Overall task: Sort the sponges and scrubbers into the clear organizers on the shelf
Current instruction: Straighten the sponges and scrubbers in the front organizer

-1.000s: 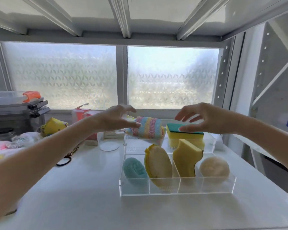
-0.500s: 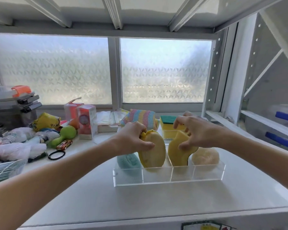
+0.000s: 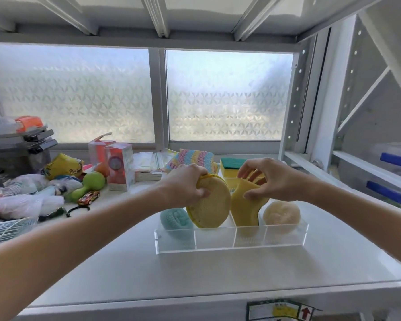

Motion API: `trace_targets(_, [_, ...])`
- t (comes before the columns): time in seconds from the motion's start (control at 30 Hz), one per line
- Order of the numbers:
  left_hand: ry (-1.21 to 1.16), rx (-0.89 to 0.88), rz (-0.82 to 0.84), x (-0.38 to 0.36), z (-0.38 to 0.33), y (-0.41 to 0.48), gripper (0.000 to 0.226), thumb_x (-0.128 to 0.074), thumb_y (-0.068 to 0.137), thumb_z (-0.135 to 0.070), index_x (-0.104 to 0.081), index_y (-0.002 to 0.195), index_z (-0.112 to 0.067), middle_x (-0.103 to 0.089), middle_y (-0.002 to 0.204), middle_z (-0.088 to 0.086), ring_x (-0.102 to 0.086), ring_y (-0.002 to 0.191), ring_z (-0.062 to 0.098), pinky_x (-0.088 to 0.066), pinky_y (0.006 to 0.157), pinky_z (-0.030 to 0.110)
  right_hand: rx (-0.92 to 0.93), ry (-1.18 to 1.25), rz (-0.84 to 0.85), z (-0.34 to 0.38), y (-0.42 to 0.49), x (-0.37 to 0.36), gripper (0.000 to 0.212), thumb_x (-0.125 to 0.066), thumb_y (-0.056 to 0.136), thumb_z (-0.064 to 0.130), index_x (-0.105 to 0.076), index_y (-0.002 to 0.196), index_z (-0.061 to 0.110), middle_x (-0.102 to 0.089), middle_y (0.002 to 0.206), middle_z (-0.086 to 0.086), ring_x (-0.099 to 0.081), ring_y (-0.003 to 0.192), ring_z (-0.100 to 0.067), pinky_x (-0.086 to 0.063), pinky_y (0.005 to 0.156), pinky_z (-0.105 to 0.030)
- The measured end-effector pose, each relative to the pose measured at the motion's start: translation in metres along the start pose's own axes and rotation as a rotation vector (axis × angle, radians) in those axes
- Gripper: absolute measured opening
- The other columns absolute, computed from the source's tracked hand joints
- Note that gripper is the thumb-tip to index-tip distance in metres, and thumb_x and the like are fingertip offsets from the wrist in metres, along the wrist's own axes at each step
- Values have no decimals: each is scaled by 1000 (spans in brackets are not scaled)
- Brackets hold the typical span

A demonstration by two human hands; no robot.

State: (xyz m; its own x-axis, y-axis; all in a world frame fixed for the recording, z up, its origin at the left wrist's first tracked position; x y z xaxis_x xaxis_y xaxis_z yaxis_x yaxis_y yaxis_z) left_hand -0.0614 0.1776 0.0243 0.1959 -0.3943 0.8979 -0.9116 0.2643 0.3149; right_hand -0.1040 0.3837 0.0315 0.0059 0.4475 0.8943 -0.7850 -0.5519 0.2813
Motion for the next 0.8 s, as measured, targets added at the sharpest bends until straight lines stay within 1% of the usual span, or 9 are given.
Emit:
trace_targets(0.07, [-26,30,14,1,0,1,22,-67,82,-28,-63,97,-13,-61,80,-1,-62,84,23,-55,78,38,2,10,-15,-1,-2,2,43,-82,70,28,-64,109,20,-68,106,-1,-66,92,-17,-61,80,-32])
trace_targets(0.13, [-42,87,27,0,1,0,40,-70,78,-33,-56,107,-10,-65,93,7,-63,88,25,-56,79,38,-8,26,-35,-4,-4,6,42,-82,70,26,-65,108,19,-67,106,-2,-66,91,-18,-60,78,-29])
trace_targets(0.2, [-8,145,48,-3,3,-1,48,-73,74,-37,-50,107,-11,-65,97,11,-62,91,27,-55,81,42,-24,43,-50,-5,-5,8,42,-83,69,26,-67,106,18,-67,106,-2,-66,91,-18,-60,76,-27])
trace_targets(0.33, [38,200,91,-9,6,0,43,-74,75,-39,-52,103,-15,-64,99,6,-62,92,23,-55,84,39,-60,58,-48,-7,-5,7,40,-84,69,28,-73,105,16,-63,105,1,-68,90,-19,-60,75,-28])
trace_targets(0.47, [39,162,84,-8,6,0,46,-75,74,-40,-57,107,-12,-64,105,5,-61,94,21,-54,83,33,-32,55,-46,-4,-5,-2,41,-82,71,30,-74,110,16,-57,91,14,-65,85,-15,-60,81,-29])
trace_targets(0.57, [20,93,103,4,6,-4,47,-75,73,-41,-64,105,-9,-66,101,4,-63,93,21,-55,83,33,16,20,-49,-4,-5,-4,49,-82,70,34,-71,114,17,-66,97,5,-66,88,-15,-60,83,-29])
trace_targets(0.67, [-12,62,97,30,22,-9,39,-74,75,-39,-69,98,-8,-71,95,6,-67,90,20,-56,83,35,-5,66,-36,-12,-10,10,59,-80,69,41,-63,121,18,-67,106,0,-65,95,-15,-58,87,-30])
trace_targets(0.73, [-3,89,157,40,41,-15,33,-74,78,-33,-69,102,-12,-70,98,0,-66,93,13,-56,87,30,-49,65,-42,-25,-17,26,60,-71,69,49,-63,119,16,-67,109,-1,-65,99,-15,-57,88,-32])
trace_targets(0.8, [9,144,266,34,57,-24,37,-73,78,-34,-66,109,-16,-66,104,-4,-63,100,11,-54,91,28,-156,93,13,-44,-27,38,64,-63,69,58,-63,116,14,-67,109,-3,-65,102,-19,-56,89,-35])
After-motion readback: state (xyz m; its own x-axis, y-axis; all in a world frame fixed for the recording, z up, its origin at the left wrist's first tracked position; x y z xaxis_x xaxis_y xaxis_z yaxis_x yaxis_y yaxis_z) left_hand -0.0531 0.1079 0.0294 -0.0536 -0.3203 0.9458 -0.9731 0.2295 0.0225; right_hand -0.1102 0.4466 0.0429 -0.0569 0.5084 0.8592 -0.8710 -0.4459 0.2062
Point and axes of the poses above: each hand's wrist, its own y-axis towards the middle knuckle, its own x-axis out of the back of the hand, z = x × y, the point moved 2 cm from there along y, towards the middle knuckle
